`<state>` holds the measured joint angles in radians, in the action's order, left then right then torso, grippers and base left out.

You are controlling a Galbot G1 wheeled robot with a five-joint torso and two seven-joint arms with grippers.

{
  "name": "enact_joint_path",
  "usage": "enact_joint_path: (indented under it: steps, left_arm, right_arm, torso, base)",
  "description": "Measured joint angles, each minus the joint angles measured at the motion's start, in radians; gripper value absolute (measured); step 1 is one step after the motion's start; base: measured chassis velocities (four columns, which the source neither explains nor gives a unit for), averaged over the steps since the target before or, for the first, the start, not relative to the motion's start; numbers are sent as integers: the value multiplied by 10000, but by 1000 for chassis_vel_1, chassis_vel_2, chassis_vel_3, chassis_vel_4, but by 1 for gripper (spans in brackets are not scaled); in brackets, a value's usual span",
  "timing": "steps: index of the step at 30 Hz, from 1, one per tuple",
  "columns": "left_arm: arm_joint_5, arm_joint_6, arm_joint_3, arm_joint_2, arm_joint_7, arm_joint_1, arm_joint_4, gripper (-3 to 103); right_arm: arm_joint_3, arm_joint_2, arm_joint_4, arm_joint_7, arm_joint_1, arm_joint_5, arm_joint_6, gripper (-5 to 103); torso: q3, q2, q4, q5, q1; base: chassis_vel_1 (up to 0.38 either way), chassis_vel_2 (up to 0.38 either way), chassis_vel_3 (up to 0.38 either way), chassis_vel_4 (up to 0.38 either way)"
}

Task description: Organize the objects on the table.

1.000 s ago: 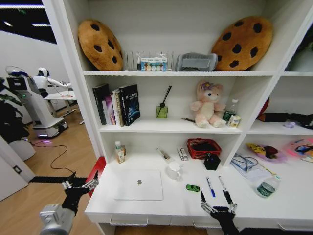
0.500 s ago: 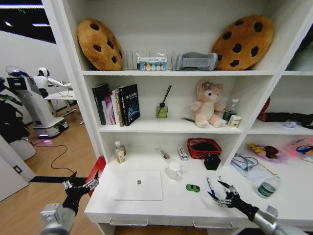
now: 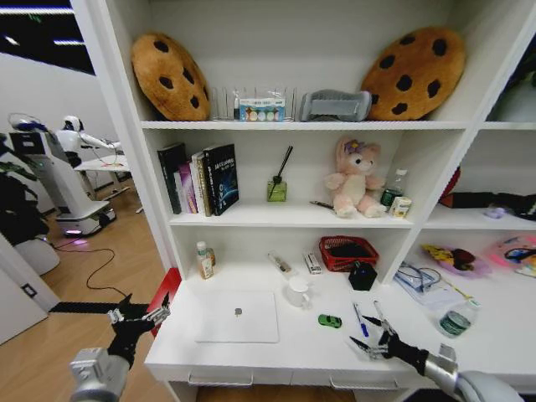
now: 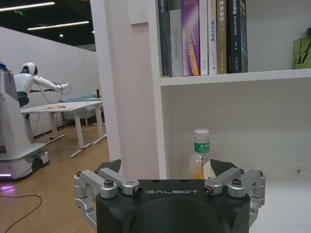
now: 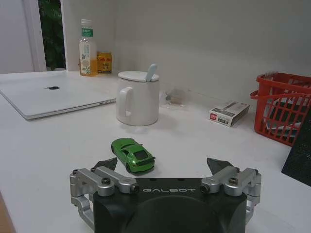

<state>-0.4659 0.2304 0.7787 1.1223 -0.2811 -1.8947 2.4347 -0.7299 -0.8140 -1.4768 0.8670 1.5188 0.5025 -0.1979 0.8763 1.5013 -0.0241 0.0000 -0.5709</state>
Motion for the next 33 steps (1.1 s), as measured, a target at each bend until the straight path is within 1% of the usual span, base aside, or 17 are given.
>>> enact_joint_path:
  steps: [4, 5, 7, 8, 9, 12, 18, 19, 20, 21, 23, 25, 29, 30, 33]
  left_arm:
    - [-1, 0, -2, -1, 0, 0, 0, 100]
    - [-1, -2, -2, -3, -1, 0, 0, 100]
    - [-1, -3, -2, -3, -1, -1, 0, 100]
    - [-1, -3, -2, -5, -2, -1, 0, 100]
    - [-1, -3, -2, -5, -2, -1, 0, 100]
    - [-1, -3, -3, -6, -4, 0, 0, 100]
    - [-1, -3, -4, -6, -7, 0, -1, 100]
    - [-1, -4, -3, -6, -8, 0, -1, 100]
    - [-1, -4, -4, -6, -8, 0, -1, 100]
    - [-1, -4, -4, -6, -8, 0, -1, 100]
    - [-2, -3, -4, -6, -9, 0, -1, 100]
    - [-1, -3, -4, -6, -9, 0, -1, 100]
    - [-1, -3, -4, -7, -9, 0, -1, 100]
    - [-1, -3, -4, -7, -9, 0, -1, 100]
    - [-1, -4, -4, -7, -9, -1, -1, 100]
  right_arm:
    - [333, 78, 137, -63, -336, 9, 60, 100]
    - [692, 123, 256, -180, -622, 10, 109, 100]
    - [873, 143, 299, -215, -766, 9, 137, 100]
    - [1171, 168, 351, -258, -990, -7, 183, 100]
    - [1171, 168, 351, -258, -990, -7, 183, 100]
    - [1822, 175, 486, -361, -1419, -60, 184, 100]
    - [2326, 121, 728, -382, -1890, -234, 173, 100]
    - [2381, 118, 776, -368, -1954, -232, 164, 103]
    - [2399, 115, 808, -308, -1991, -228, 157, 100]
    - [2399, 115, 808, -308, -1991, -228, 157, 100]
    - [2371, 111, 825, -96, -2012, -214, 156, 90]
    - [2340, 111, 833, -30, -2007, -203, 150, 90]
    - [2220, 62, 877, 101, -1940, -198, 76, 68]
    - [2220, 62, 877, 101, -1940, -198, 76, 68]
    - [2100, 31, 882, 185, -1846, -229, 51, 51]
  torso:
    - [0, 1, 1, -1, 0]
    - [0, 1, 0, 0, 0]
    - [0, 1, 1, -1, 0]
    - [0, 1, 1, -2, 0]
    - [0, 1, 1, -2, 0]
    - [0, 1, 2, 0, 0]
    - [0, 1, 2, -1, 0]
    - [0, 1, 2, -1, 0]
    - [0, 1, 2, 0, 0]
    - [0, 1, 2, 0, 0]
    - [-1, 1, 1, 0, 0]
    - [0, 1, 1, -1, 0]
    - [-1, 1, 1, 0, 0]
    - [-1, 1, 1, 0, 0]
    - [-1, 1, 1, 0, 0]
  base:
    - [0, 0, 0, 0]
    - [0, 0, 0, 0]
    - [0, 0, 0, 0]
    - [0, 0, 0, 0]
    - [0, 0, 0, 0]
    - [0, 0, 0, 0]
    - [0, 0, 0, 0]
    - [0, 0, 0, 0]
    - [0, 0, 0, 0]
    - [0, 0, 0, 0]
    - [0, 0, 0, 0]
    - [0, 0, 0, 0]
    - [0, 0, 0, 0]
    - [0, 0, 0, 0]
    - [0, 0, 0, 0]
